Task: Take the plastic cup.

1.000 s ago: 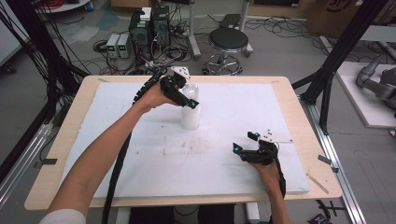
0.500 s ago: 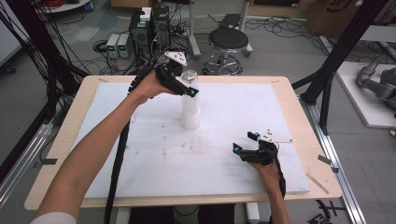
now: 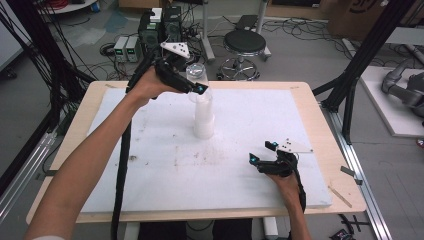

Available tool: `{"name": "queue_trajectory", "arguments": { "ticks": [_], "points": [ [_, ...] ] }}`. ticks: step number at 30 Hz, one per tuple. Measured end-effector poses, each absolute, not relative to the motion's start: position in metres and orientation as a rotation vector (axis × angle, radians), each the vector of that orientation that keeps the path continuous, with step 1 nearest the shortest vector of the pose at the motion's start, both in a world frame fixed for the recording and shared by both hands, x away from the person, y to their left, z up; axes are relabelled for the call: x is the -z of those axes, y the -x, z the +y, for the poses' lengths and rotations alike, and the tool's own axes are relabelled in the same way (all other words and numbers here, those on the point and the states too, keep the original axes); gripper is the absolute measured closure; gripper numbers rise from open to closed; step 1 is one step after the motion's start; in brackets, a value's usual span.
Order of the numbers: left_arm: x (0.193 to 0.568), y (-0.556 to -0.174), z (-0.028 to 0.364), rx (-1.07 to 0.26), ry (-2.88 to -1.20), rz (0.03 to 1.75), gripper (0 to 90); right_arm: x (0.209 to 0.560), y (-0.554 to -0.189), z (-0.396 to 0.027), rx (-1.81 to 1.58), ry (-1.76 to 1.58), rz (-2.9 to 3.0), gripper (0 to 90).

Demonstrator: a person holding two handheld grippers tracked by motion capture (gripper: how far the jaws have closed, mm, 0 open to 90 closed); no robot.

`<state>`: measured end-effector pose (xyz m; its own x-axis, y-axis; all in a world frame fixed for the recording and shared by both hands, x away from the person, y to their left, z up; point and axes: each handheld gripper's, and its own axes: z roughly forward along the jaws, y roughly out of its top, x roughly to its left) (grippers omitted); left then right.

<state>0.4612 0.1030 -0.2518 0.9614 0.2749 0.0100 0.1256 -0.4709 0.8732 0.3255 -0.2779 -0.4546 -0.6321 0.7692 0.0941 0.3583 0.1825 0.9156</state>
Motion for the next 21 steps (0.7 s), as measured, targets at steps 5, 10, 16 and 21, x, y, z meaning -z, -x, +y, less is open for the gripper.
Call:
{"name": "queue_trajectory", "arguments": {
  "ticks": [5, 10, 16, 21],
  "points": [
    [0.257, -0.438, 0.118, -0.170, -2.000, 0.260, 35.6, 0.455, -0.325, -0.278, -1.443, -1.059, 2.075, 15.4],
    [0.271, -0.399, 0.135, -0.171, -1.916, 0.246, 35.9, 0.455, -0.326, -0.279, -1.449, -1.053, 2.074, 15.4],
    [0.294, -0.365, 0.145, -0.158, -1.840, 0.264, 36.1, 0.455, -0.325, -0.279, -1.458, -1.033, 2.074, 15.4],
    [0.309, -0.350, 0.147, -0.149, -1.806, 0.277, 36.1, 0.455, -0.324, -0.280, -1.478, -1.030, 2.074, 15.4]
  ]
}}
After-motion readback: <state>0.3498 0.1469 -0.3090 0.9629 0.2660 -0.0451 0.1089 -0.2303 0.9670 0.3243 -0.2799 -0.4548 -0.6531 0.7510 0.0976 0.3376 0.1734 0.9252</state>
